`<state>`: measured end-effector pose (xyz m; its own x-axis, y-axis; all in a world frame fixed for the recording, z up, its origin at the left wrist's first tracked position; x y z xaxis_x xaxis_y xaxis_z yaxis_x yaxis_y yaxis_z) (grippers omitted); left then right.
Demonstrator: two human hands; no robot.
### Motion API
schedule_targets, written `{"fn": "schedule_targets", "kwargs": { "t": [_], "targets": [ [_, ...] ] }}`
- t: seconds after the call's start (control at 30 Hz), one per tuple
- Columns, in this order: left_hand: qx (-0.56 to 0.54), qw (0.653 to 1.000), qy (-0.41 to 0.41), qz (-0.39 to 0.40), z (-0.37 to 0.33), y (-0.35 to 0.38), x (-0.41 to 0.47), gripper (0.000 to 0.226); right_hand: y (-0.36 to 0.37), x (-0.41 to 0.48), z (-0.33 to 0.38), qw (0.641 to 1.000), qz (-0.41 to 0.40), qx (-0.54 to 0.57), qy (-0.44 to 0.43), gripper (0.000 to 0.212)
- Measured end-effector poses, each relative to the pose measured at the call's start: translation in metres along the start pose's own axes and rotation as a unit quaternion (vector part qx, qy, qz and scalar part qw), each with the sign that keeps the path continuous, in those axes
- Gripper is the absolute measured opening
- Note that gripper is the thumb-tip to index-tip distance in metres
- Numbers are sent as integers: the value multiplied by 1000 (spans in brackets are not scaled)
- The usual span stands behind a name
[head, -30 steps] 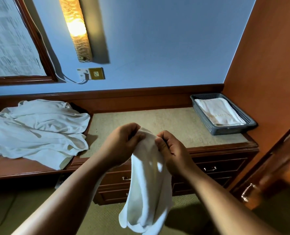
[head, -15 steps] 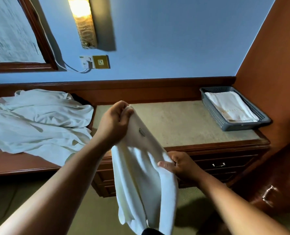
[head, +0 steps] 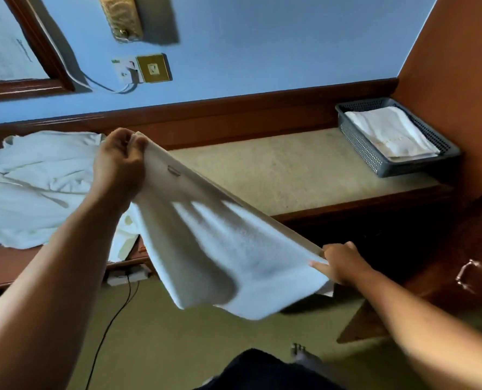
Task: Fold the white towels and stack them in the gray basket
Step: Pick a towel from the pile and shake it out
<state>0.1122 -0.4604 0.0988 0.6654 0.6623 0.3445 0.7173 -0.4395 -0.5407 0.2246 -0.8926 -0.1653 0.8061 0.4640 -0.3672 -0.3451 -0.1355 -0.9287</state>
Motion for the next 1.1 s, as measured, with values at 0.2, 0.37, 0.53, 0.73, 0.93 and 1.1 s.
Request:
{"fn": "schedule_targets", "kwargs": {
  "t": [0.2,0.37,0.53,0.73,0.93,1.1],
  "targets": [
    [14,1000,-21,10,25,-3,-9,21,-12,15,-20,997,-34,-60,42,54],
    [-20,999,-31,8,39,-10,-19,17,-7,19,-43,986,-41,32,159,42],
    [-60,991,62,106,-16,20,-50,20,-16,21,24,976,-26,204,78,37],
    [8,946,203,254,-85,67,-101,9,-110,-19,165,841,-125,506,-147,44],
    [0,924,241,295,-103,67,-112,10,-151,-49,198,713,-151,640,-243,18],
    [2,924,280,261,-122,48,-107,10,-129,-42,209,716,-72,646,-255,30]
  ]
}}
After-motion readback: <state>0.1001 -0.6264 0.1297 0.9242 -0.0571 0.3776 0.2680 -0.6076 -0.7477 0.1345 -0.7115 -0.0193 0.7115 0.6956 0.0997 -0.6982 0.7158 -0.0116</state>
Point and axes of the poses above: each hand's wrist, its own x-axis towards the middle knuckle, its own y-axis out of the palm, z = x × y, the point moved 10 cm from there along x, towards the middle knuckle, and after that the axes turned 4 degrees about x, right-handed, at the moved point
